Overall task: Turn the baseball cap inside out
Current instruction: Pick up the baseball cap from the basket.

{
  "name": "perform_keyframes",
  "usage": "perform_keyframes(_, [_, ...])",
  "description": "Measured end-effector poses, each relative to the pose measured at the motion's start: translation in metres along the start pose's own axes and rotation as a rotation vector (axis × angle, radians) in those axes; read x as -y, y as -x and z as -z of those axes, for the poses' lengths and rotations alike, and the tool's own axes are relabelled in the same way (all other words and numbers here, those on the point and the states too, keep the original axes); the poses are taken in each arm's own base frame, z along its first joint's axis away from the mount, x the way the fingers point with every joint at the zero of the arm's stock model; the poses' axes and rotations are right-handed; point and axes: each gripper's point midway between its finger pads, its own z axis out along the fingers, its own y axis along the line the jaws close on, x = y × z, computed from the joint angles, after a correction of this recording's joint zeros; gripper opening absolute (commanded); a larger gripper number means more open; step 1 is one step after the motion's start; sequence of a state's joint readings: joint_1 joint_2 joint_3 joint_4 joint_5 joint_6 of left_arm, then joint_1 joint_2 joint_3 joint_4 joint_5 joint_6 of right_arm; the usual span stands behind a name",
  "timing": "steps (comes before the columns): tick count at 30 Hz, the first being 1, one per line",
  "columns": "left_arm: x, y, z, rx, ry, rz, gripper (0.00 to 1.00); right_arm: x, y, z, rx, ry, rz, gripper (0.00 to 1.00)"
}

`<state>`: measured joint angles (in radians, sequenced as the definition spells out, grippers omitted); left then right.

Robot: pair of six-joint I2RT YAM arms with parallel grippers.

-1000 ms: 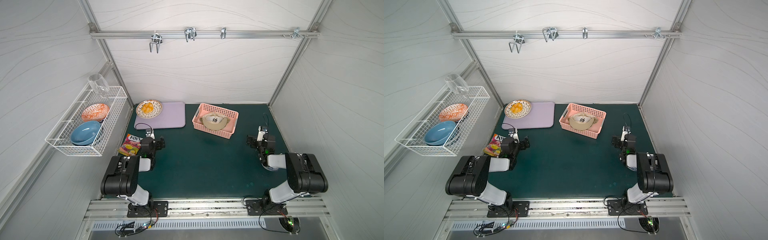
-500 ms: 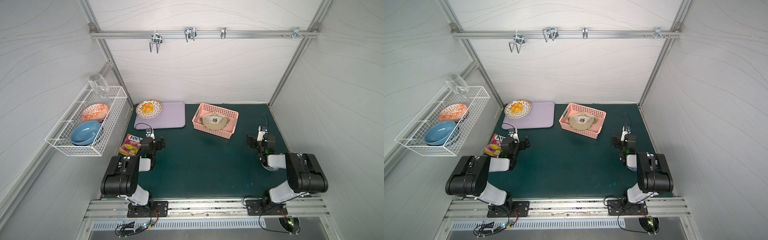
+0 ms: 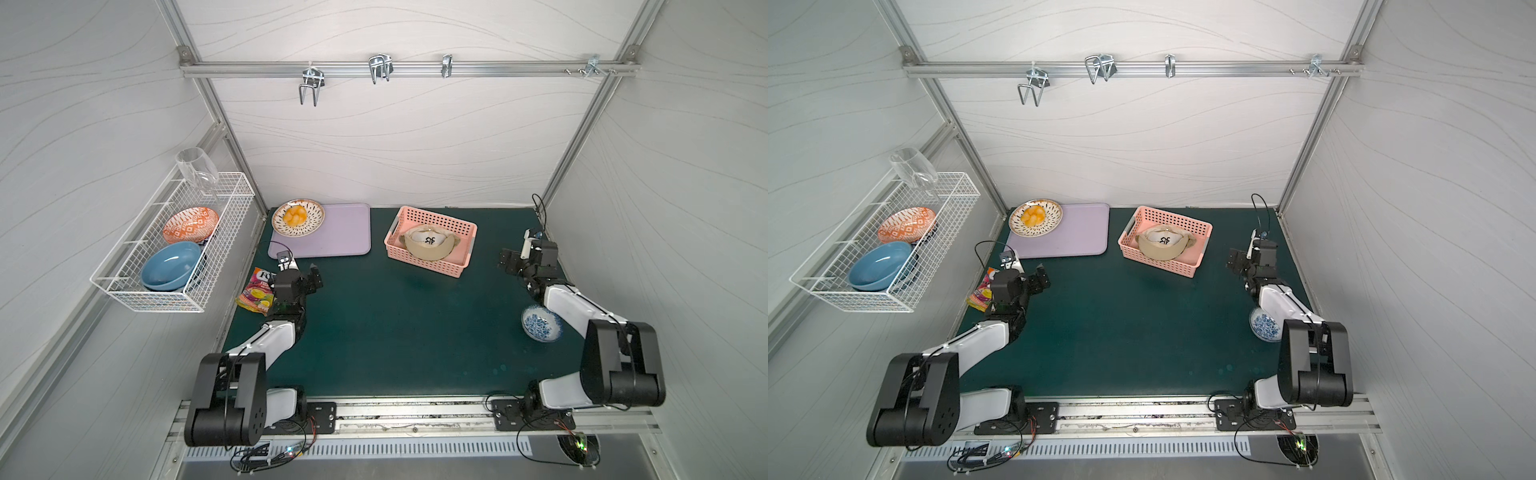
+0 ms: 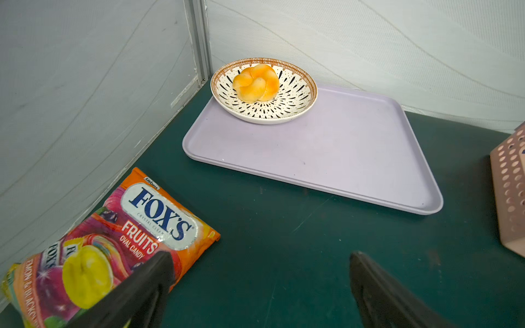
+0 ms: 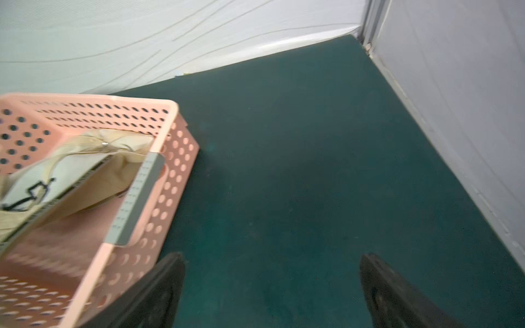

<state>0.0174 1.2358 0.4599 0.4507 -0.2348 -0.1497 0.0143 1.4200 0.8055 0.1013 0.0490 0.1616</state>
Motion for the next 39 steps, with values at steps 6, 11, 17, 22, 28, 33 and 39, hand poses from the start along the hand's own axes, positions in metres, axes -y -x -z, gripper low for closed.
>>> perform_keyframes(6, [0.038, 0.015, 0.019, -0.089, -0.108, 0.097, 0.98, -0.070, -0.006, 0.020, -0.169, 0.261, -0.004, 0.99])
perform_keyframes(11, [0.064, -0.002, 0.036, -0.215, -0.228, 0.164, 0.98, -0.130, 0.002, 0.045, -0.256, 0.467, -0.037, 0.88])
perform_keyframes(17, [0.084, -0.011, 0.053, -0.290, -0.348, 0.216, 0.98, -0.176, 0.000, 0.045, -0.378, 0.570, -0.123, 0.69])
perform_keyframes(22, [0.095, -0.014, 0.059, -0.322, -0.414, 0.225, 0.98, -0.188, -0.011, 0.024, -0.478, 0.509, -0.175, 0.67])
perform_keyframes(28, [0.100, -0.019, 0.063, -0.351, -0.447, 0.226, 0.99, -0.180, -0.019, 0.004, -0.532, 0.396, -0.217, 0.59])
perform_keyframes(33, [0.103, -0.021, 0.064, -0.363, -0.465, 0.227, 0.99, -0.181, -0.018, -0.017, -0.542, 0.361, -0.239, 0.53])
perform_keyframes(39, [0.106, -0.023, 0.066, -0.375, -0.484, 0.227, 0.99, -0.183, -0.021, -0.044, -0.563, 0.330, -0.262, 0.45])
